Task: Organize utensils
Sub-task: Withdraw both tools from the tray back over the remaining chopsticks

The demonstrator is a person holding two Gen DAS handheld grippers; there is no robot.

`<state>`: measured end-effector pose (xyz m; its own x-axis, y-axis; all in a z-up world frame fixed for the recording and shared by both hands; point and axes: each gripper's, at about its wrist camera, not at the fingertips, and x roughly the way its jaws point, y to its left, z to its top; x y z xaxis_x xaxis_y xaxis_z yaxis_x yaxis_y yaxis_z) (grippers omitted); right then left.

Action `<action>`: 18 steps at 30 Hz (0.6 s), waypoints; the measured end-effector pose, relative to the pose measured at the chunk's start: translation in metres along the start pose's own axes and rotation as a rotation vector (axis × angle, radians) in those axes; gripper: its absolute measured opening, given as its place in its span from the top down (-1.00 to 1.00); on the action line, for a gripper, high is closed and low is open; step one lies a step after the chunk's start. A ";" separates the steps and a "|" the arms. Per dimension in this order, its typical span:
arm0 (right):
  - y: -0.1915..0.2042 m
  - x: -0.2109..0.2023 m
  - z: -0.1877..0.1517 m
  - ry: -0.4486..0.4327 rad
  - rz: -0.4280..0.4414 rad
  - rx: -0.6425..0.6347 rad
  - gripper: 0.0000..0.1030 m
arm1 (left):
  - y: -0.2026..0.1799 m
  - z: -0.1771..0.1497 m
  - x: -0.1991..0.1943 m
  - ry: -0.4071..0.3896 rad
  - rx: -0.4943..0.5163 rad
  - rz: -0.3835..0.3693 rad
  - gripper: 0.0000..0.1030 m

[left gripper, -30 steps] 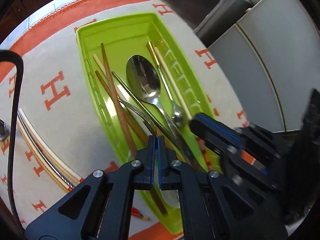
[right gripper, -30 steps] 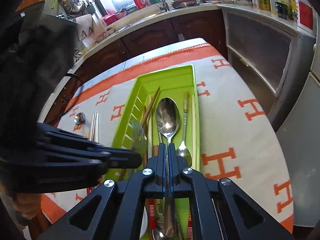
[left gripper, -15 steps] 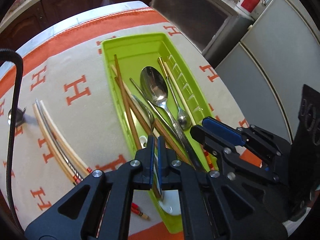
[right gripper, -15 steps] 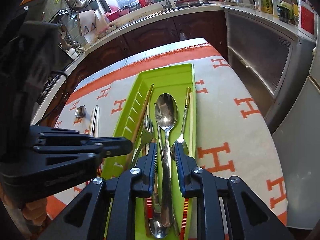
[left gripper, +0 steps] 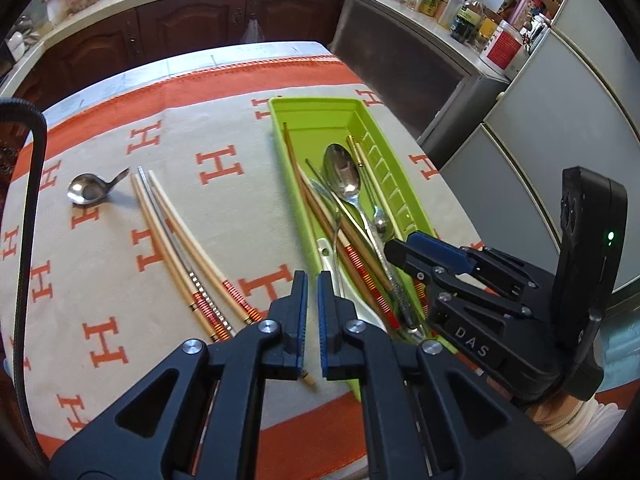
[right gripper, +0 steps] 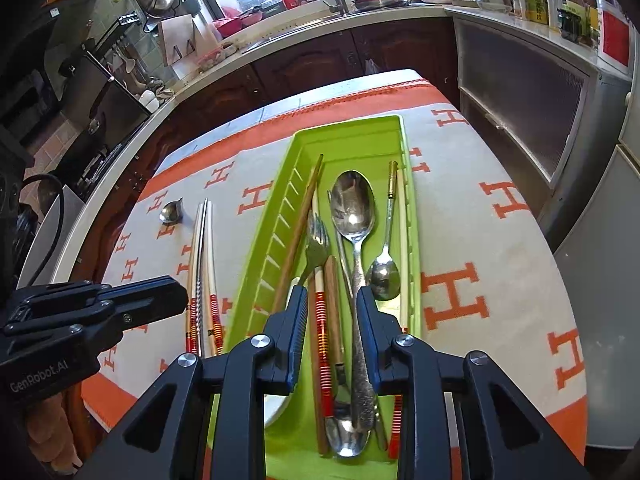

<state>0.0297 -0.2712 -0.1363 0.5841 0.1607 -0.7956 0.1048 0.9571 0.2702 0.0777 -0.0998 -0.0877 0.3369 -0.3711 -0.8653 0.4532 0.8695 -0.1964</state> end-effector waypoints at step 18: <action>0.093 -0.025 0.013 -0.037 0.079 -0.194 0.33 | 0.074 -0.032 -0.058 -0.135 -0.146 0.065 0.27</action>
<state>0.0351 -0.1895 -0.0848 0.6137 0.2317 -0.7548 -0.0974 0.9709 0.2189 0.0649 -0.0032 -0.0668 0.4736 -0.3449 -0.8104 0.3063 0.9272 -0.2156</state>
